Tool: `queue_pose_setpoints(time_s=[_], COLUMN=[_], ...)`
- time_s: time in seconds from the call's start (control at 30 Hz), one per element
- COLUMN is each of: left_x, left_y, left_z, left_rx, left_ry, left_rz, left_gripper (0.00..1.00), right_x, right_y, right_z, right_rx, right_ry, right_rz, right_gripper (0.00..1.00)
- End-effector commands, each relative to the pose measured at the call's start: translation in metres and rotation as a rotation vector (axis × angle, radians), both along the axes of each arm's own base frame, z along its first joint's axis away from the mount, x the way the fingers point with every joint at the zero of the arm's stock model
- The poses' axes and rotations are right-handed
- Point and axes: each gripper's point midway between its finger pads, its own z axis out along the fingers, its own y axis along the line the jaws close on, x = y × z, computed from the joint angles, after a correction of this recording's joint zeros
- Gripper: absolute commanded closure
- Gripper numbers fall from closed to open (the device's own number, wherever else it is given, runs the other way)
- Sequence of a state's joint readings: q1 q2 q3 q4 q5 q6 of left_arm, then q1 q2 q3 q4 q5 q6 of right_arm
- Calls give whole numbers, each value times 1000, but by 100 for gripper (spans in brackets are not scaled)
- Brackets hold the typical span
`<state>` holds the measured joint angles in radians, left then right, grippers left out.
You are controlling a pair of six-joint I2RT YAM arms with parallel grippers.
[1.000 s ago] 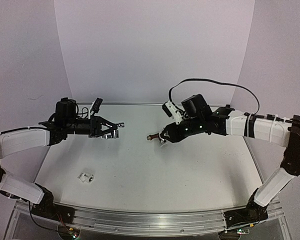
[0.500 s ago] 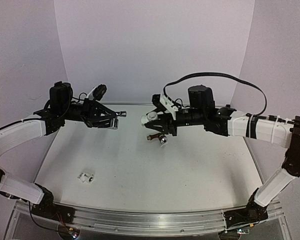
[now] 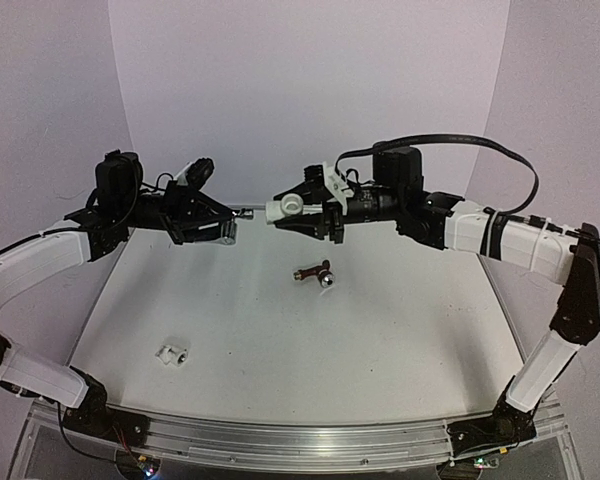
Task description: Install the water faucets
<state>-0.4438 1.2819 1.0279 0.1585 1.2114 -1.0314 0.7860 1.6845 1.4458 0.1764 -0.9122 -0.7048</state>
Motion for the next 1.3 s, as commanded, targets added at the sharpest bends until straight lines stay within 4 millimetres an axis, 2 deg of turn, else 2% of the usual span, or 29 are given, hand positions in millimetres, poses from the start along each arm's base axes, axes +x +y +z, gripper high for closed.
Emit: queue_pose_setpoints(time_s=[0.0,0.77,1.0,1.27], left_x=[-2,4,5,7], left_y=[0,-1,-1,-2], left_z=[27,30,28,31], left_rx=[-40,-46,-49,-62], left_ry=[-60,-68,-127,-289], left_rz=[-21,6,20,30], left_gripper=[100,100,100,100], right_x=[0,-5,-6,-11], right_y=[7,36,41,47], right_z=[29,24,25,24], right_rx=[77,85,90,79], right_ry=[-68,-45,67,214], right_rz=[53,130,160,214], right_gripper=[100,100,100,100])
